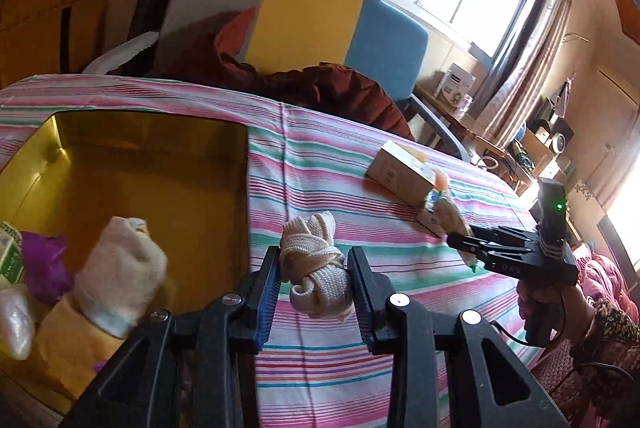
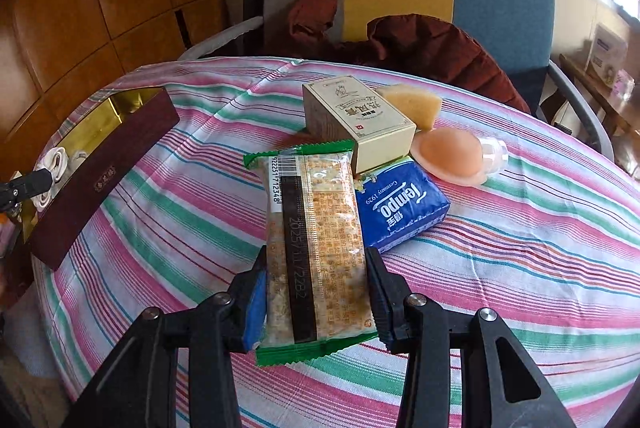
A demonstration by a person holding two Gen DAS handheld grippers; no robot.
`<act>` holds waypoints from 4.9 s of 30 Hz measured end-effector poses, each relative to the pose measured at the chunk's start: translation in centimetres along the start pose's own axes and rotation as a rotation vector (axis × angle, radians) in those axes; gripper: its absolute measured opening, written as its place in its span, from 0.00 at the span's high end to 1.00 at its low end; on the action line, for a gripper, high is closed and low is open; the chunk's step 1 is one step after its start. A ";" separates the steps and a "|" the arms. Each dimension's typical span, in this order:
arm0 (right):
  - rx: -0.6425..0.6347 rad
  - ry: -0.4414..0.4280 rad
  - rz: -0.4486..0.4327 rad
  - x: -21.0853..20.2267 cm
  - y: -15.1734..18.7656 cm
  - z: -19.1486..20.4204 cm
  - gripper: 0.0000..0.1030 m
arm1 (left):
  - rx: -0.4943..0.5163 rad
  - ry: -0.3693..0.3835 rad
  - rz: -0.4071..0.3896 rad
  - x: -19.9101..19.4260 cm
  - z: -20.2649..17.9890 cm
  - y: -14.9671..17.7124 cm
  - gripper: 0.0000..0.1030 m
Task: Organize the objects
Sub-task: 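Carry the cloth bundle with the left tool while the right tool carries the cracker packet to the tray, then open the left tool over the tray while the right tool lowers the cracker packet into it, then withdraw both tools from the tray toward the tea box and tissue pack, then grasp the blue Tempo tissue pack with the right tool while the left grasps the white tea box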
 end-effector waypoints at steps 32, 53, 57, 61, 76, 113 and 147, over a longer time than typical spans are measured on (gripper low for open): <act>0.066 -0.290 0.023 -0.7 -3.4 22.7 0.57 | -0.216 -0.307 -0.112 -6.3 13.3 -1.1 0.52; 0.060 -0.323 0.268 12.9 -9.5 37.7 0.56 | -0.429 -0.438 -0.264 -14.1 23.9 -6.9 0.50; 0.098 -0.295 0.307 16.3 -10.6 39.6 0.60 | -0.491 -0.430 -0.266 -14.5 25.6 -6.7 0.49; 0.082 -0.247 0.325 18.2 -10.8 40.8 0.63 | -0.520 -0.426 -0.263 -14.8 26.4 -6.6 0.49; -0.067 -0.203 0.152 11.0 -11.3 36.0 0.43 | -0.491 -0.375 -0.183 -12.0 23.9 -5.0 0.49; 0.223 0.173 0.093 8.1 -9.1 -2.0 0.19 | -0.046 0.055 0.103 -4.2 1.1 2.9 0.49; 0.455 0.369 0.146 4.9 0.0 -5.7 0.48 | 0.097 0.095 0.159 -2.4 -4.7 4.0 0.49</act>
Point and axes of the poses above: each gripper's, at about its wrist camera, not at the fingertips, and x roughly the way its jaws point, z to its left, y to its underside, the point moved 10 cm from there along x, roughly the way its jaws point, and after that the axes turned 6 degrees about -z, right-handed, at the moved point
